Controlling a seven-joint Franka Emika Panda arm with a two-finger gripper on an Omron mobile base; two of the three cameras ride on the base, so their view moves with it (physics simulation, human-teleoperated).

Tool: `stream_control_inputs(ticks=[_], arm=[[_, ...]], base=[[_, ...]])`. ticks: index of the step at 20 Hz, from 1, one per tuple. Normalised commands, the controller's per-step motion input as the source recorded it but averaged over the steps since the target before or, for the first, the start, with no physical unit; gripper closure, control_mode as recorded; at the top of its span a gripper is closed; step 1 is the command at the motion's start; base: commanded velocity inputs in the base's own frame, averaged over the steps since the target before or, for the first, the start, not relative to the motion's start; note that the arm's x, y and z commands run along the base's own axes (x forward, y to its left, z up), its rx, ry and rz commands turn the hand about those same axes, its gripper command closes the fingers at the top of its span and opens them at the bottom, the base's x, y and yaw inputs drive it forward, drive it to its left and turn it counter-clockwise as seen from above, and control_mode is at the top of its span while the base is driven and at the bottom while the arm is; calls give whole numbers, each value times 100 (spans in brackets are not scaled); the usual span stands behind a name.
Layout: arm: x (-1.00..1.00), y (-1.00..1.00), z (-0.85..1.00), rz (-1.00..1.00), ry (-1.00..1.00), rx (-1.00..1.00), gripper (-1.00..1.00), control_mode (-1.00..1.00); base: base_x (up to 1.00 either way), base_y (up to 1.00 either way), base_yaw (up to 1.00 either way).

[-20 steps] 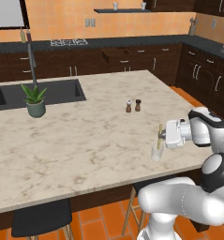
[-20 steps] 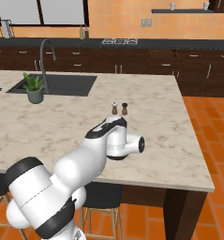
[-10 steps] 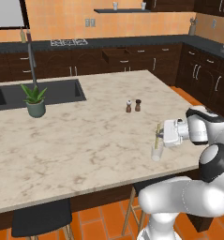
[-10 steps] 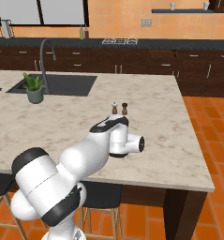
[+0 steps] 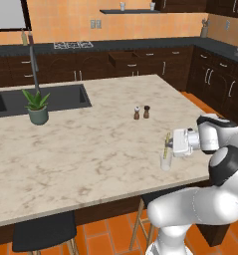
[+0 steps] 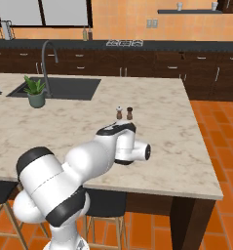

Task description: Take a straw from the drawer in front and place it inside the glass cup on the dining counter.

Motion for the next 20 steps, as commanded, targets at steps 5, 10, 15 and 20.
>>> stream_control_inputs(ticks=[5,10,15,20], arm=[[-1,0,-3,0,0,0,100,-100],[-3,0,0,0,0,0,100,-100],[-14,0,-8,0,0,0,100,-100],[-7,0,-16,0,0,0,100,-100]], base=[[0,0,0],[0,0,0],[0,0,0],[0,0,0]])
